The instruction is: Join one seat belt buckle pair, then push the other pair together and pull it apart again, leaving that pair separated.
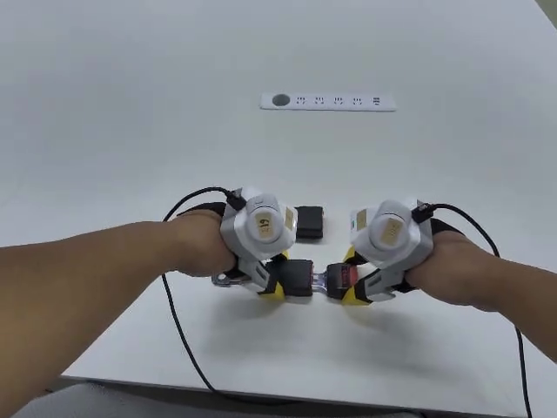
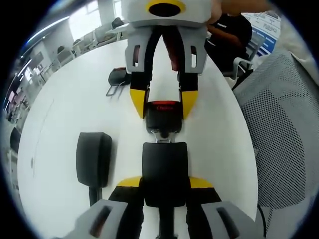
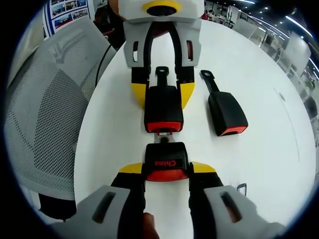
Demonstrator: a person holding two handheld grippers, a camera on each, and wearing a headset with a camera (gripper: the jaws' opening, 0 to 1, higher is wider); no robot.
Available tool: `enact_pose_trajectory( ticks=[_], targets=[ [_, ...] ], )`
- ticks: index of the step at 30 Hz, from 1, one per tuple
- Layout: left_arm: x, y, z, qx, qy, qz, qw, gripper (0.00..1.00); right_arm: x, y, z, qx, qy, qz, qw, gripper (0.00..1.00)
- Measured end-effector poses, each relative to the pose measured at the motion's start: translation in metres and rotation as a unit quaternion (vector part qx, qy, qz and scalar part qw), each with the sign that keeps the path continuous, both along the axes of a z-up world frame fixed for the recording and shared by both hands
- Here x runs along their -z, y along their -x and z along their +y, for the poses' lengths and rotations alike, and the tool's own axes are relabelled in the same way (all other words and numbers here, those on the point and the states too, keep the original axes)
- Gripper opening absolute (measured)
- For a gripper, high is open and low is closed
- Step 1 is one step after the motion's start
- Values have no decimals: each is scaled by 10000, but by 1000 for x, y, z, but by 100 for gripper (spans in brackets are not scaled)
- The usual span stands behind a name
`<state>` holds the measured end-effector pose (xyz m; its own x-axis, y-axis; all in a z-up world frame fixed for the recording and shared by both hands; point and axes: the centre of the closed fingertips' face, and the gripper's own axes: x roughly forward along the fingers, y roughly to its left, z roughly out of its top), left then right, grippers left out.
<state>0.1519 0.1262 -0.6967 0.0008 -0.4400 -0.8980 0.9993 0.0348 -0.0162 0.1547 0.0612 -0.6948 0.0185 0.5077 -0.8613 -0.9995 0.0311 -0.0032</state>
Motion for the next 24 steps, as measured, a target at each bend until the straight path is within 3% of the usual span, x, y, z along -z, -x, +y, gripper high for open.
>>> enact_pose_trajectory(
  ticks=[15,16,18,24],
  targets=[
    [2,-2,1,63,-55,12,10000,32,2,0,14,183,-158,101,9997,31],
    [2,-3,4,80,-129,-8,9999,32,0,-3,19,109,-210,-10,9997,31],
    [6,-5,-1,82,-71,11,9999,32,-1,2,17,115,-153,42,9998,31],
    [3,-3,0,95,-112,-2,9999,32,0,4,15,119,-119,37,9999,31]
  ],
)
